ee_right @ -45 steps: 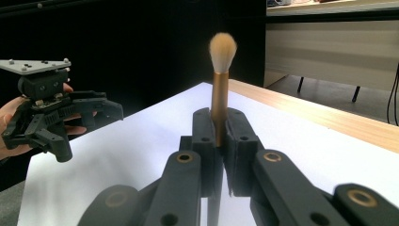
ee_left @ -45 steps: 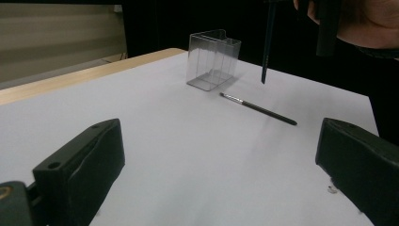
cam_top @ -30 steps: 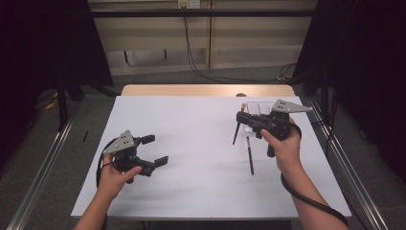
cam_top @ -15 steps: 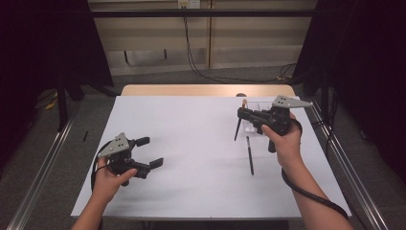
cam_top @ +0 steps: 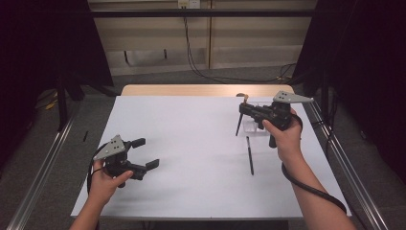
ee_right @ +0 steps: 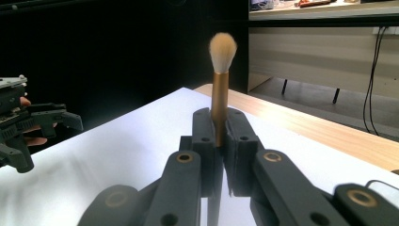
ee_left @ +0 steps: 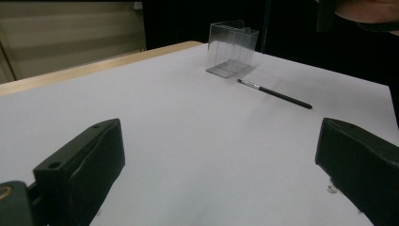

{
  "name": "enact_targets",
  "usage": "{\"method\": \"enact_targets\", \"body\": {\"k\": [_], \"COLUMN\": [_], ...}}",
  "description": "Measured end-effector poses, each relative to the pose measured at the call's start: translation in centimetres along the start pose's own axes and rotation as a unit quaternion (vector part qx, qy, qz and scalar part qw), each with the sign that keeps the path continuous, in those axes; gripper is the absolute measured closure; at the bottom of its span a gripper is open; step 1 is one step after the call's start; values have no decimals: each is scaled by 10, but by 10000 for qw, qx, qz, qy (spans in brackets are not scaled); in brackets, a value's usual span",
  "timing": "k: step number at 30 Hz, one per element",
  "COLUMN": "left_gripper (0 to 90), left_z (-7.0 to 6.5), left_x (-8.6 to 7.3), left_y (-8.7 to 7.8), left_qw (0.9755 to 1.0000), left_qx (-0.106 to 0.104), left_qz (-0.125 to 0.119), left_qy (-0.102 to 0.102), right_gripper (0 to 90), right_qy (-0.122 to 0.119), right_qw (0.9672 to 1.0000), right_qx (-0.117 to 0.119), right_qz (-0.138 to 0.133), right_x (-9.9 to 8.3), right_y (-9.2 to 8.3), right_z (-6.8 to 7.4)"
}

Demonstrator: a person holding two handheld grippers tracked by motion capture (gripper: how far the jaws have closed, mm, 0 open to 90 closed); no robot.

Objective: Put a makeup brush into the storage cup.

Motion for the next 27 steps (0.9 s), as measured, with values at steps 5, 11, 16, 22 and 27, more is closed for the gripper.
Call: {"method": "enact_targets", "body": {"k": [5,11,16,22,27], "left_gripper": [18,19,17,9,0], "left_z": [2,1,2,2,0], "left_x": [-2,-5,-9,-12,-16], "left_y": [-2,-5,-8,-10,-8], "left_qw": [10000,9999,9998,9997,9998], "left_qx": [58,119,150,209,156], "left_qz": [34,72,131,124,141], "left_qy": [42,40,54,31,-31], "right_gripper": [848,848,848,848,847], "right_qy": [-18,-19,-43,-68,-33], "right_qw": [10000,10000,9999,9998,9997], "right_qx": [-16,-43,-99,-169,-190], "right_qz": [-23,-35,-42,-41,-126], "right_x": [2,2,6,10,13], "right_y": [-1,-2,-5,-8,-10], "right_z": [-3,-5,-8,-13,-18]}}
Point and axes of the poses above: each handheld gripper's, and its own axes: y roughly forward along the jaws, x roughly out of its top, z roughly to its left, the point moved 3 cm from there along y, roughly forward along the jaws, and after that the axes turned 2 degrees about -z, right-handed, at the moved point
